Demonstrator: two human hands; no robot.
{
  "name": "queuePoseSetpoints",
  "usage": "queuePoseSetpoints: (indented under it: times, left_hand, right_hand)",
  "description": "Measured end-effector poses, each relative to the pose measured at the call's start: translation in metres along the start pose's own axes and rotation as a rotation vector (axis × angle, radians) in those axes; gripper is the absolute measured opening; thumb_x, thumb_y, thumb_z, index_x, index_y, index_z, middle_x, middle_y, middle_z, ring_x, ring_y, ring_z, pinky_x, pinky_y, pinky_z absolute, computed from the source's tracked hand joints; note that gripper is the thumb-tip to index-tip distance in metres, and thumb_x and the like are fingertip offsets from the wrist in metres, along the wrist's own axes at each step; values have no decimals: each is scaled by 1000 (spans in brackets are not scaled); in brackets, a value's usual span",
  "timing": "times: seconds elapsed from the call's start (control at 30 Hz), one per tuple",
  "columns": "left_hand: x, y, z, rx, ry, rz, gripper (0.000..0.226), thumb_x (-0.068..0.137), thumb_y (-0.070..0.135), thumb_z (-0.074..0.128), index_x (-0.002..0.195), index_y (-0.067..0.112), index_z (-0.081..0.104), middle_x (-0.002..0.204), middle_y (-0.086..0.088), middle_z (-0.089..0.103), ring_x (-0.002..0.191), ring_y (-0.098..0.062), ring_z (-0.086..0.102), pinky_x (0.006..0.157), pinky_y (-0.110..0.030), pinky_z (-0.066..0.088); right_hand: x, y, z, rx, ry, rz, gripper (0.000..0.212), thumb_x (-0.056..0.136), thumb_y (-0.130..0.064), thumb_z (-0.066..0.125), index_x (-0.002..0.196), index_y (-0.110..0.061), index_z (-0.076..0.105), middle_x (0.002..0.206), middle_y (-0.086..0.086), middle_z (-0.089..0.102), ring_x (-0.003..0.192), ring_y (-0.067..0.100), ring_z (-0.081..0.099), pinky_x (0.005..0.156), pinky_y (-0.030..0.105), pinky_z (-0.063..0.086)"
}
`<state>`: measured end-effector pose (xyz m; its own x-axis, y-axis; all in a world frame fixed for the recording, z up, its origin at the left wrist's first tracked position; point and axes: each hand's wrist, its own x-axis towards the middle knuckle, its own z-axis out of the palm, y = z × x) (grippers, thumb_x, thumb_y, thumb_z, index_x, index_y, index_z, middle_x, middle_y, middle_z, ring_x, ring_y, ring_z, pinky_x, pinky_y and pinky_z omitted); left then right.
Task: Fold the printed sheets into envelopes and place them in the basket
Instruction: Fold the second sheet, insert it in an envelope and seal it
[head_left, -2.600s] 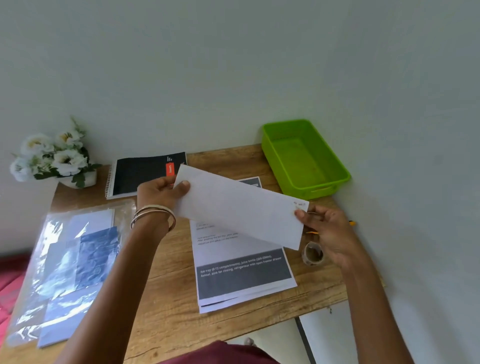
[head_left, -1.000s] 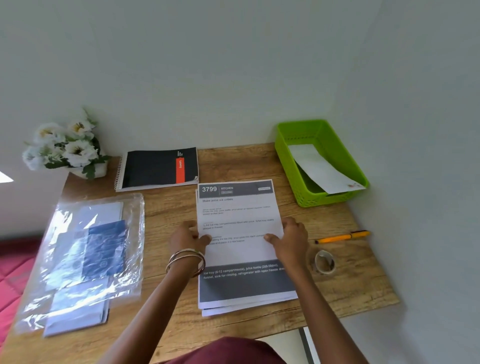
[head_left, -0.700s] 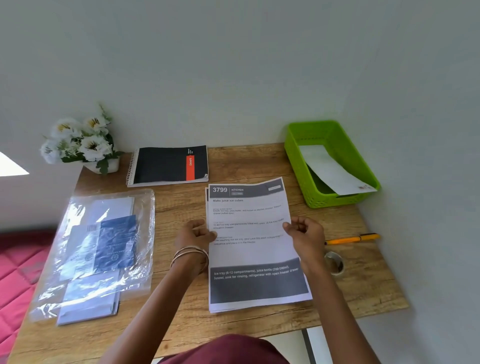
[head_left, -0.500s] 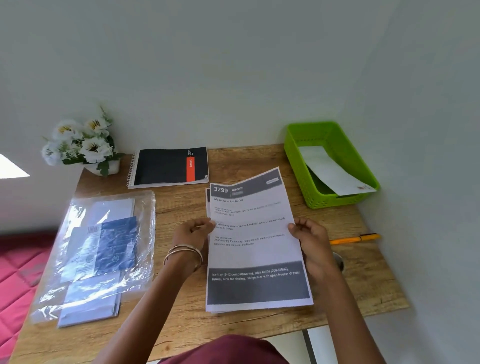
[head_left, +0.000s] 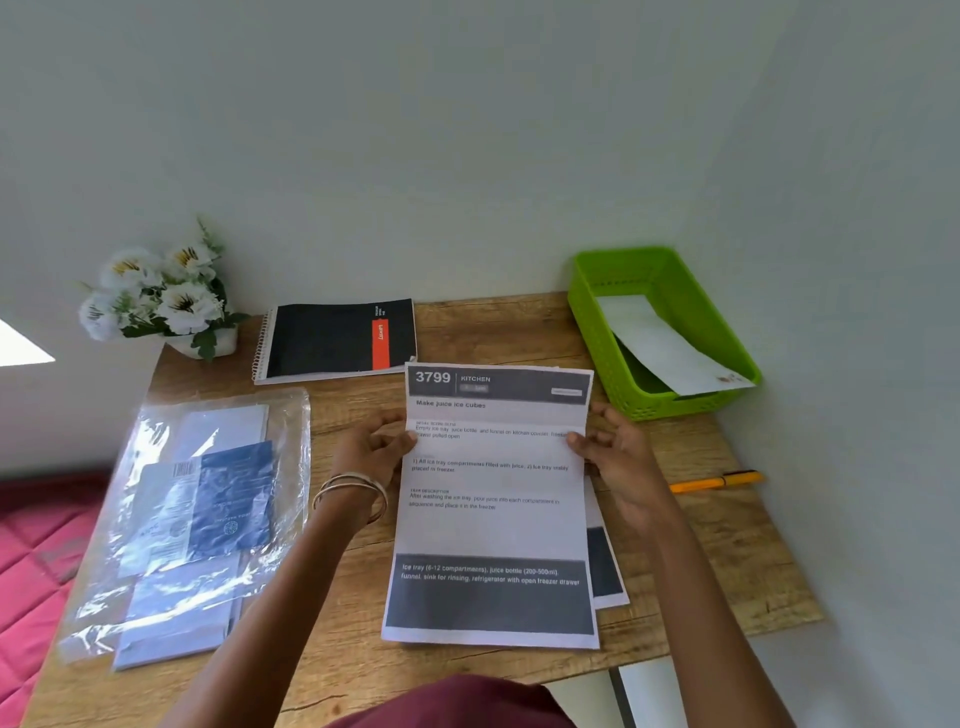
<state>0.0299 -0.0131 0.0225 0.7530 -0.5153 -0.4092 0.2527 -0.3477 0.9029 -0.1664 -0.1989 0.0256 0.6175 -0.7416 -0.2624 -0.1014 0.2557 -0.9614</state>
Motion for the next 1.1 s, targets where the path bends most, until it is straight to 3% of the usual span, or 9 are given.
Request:
queuePoseSetpoints:
  times: [0.17, 0.33, 0.5, 0.57, 0.67, 0.73, 0.8, 0.9, 1.1]
  left_hand:
    - [6, -5, -1, 55, 50, 3, 33, 86, 6, 61, 110, 28, 54, 87, 0, 71, 78, -17, 69, 62, -35, 57]
    - [8, -11, -1, 56, 121, -17, 24, 88, 2, 55, 91, 24, 64, 85, -4, 70, 73, -22, 68, 64, -39, 58]
    - [5, -12, 5, -177, 178, -141, 32, 88, -8, 45, 77, 10, 68, 76, -12, 67, 55, -22, 60, 49, -26, 52]
    - [2, -8, 7, -257, 151, -182, 30, 91, -5, 40, 82, 5, 67, 76, -14, 65, 57, -23, 59, 46, -26, 50]
    - [0, -10, 8, -311, 97, -186, 21, 93, 5, 47, 88, 6, 67, 91, -14, 68, 70, -23, 64, 51, -29, 51]
    - [2, -16, 7, -92, 57, -71, 13, 89, 12, 57, 98, 13, 66, 100, -11, 69, 78, -19, 65, 64, -31, 53]
    - [5, -22, 6, 346, 27, 92, 27, 84, 19, 65, 110, 20, 63, 112, -6, 65, 93, -20, 63, 82, -38, 52]
    - [1, -26, 10, 808, 90, 252, 38, 80, 25, 69, 117, 24, 61, 135, -6, 42, 121, -29, 39, 103, -43, 37]
    - [-4, -30, 6, 1096, 42, 311, 44, 86, 35, 59, 129, 38, 50, 141, 9, 33, 130, -25, 22, 103, -45, 26]
  right_hand:
    - [16, 8, 4, -161, 118, -100, 29, 81, 8, 65, 95, -17, 68, 96, 5, 72, 90, 19, 67, 74, 30, 54]
    - [18, 18, 2, -450, 141, -319, 43, 80, 16, 59, 76, -26, 69, 90, -2, 71, 90, 11, 66, 77, 19, 52]
    - [16, 27, -4, -747, 75, -373, 45, 80, 23, 44, 80, -10, 76, 110, -2, 64, 106, 9, 56, 87, -1, 36]
    - [16, 26, -1, -777, 35, -383, 44, 79, 22, 44, 79, -9, 75, 112, 2, 66, 107, 11, 57, 92, 7, 41]
    - [17, 24, 14, -826, -29, -428, 35, 82, 14, 49, 91, -9, 74, 113, 8, 69, 108, 18, 62, 99, 33, 46]
    - [18, 25, 29, -918, -144, -446, 26, 87, 1, 56, 106, -9, 70, 122, 9, 65, 116, 23, 57, 103, 37, 41]
    - [17, 30, 46, -1037, -262, -424, 30, 91, -15, 58, 121, -14, 63, 137, 5, 54, 130, 22, 45, 108, 36, 31]
    - [13, 39, 64, -1221, -324, -427, 40, 96, -21, 51, 136, -19, 49, 152, -2, 35, 143, 17, 24, 112, 36, 16]
    - [11, 46, 64, -1418, -363, -424, 52, 99, -11, 38, 149, -21, 27, 158, -7, 18, 147, 13, 5, 116, 41, 6]
